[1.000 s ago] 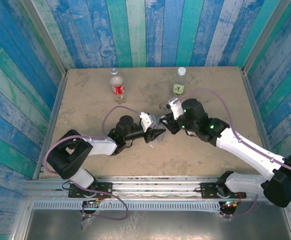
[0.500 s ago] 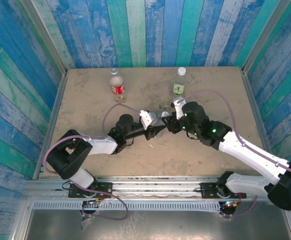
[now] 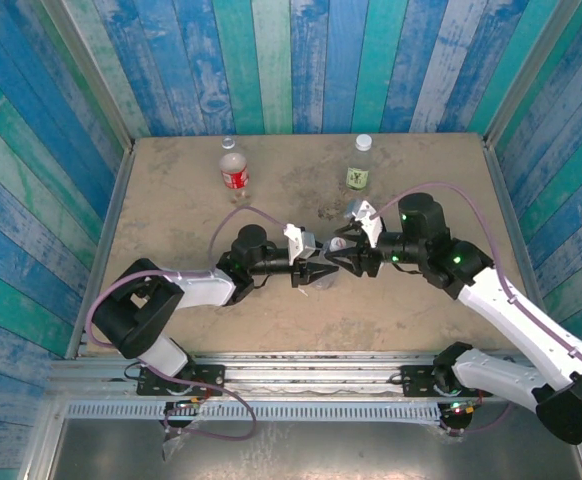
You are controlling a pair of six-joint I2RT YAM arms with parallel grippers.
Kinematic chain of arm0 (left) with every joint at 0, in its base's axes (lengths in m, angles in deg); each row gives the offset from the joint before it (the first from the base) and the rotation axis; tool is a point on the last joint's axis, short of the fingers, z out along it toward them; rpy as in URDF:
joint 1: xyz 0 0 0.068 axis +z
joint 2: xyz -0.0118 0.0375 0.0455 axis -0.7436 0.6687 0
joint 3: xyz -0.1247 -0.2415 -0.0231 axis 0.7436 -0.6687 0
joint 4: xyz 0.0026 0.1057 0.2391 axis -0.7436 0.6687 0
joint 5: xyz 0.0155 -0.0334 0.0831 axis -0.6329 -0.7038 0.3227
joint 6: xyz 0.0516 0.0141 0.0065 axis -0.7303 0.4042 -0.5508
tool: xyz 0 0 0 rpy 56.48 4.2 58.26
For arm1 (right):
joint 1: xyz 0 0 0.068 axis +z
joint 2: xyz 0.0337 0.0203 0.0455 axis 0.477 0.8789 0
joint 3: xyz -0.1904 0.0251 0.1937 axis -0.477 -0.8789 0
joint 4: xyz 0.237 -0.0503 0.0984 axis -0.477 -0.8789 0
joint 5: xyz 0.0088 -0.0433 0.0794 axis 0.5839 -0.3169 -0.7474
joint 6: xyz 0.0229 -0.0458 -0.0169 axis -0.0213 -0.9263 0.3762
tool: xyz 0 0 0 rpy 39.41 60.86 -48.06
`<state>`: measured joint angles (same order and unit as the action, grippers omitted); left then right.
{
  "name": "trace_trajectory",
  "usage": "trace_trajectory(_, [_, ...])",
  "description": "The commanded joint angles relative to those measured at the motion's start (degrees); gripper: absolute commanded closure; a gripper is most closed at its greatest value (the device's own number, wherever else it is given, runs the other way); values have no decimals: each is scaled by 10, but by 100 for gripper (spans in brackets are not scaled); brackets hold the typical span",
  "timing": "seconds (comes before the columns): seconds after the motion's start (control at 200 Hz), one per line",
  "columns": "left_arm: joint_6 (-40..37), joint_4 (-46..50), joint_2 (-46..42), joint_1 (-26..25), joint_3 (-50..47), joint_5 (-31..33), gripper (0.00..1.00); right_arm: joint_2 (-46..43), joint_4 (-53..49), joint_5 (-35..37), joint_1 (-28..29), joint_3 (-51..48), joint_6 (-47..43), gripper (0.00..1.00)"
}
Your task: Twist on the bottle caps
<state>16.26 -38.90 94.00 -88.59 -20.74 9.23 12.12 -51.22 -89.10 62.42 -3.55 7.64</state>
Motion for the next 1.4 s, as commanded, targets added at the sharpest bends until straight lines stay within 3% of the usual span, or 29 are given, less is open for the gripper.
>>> trace_trajectory(0.0, [3,4,-17,2,13,-41,52,6,-21,-39,-13,20,-35,41])
trace_trajectory(0.265, [-6,20,-22,2,13,-46,52,12,-13,-5,-25,22,-24,38])
trace_trajectory(0.596, [-11,28,-40,1,11,-28,52,34,-21,-66,-27,21,-30,56])
trace_trajectory(0.947, [-12,36,-50,1,9,-22,50,43,-23,-83,-26,29,-23,76])
trace_trajectory(0.997, [-10,35,-49,1,10,-24,48,42,-23,-87,-26,32,-23,77])
trace_trajectory(1.107, [-3,35,-44,1,13,-29,24,42,-17,-97,-26,37,-18,77])
trace_trajectory(1.192, [0,33,-37,1,15,-34,17,40,-7,-99,-27,38,-13,77])
trace_trajectory(1.302, [2,29,-33,2,14,-34,18,36,10,-101,-26,37,-6,77])
trace_trajectory(1.398, [5,27,-35,1,13,-36,31,35,12,-107,-26,36,-6,77])
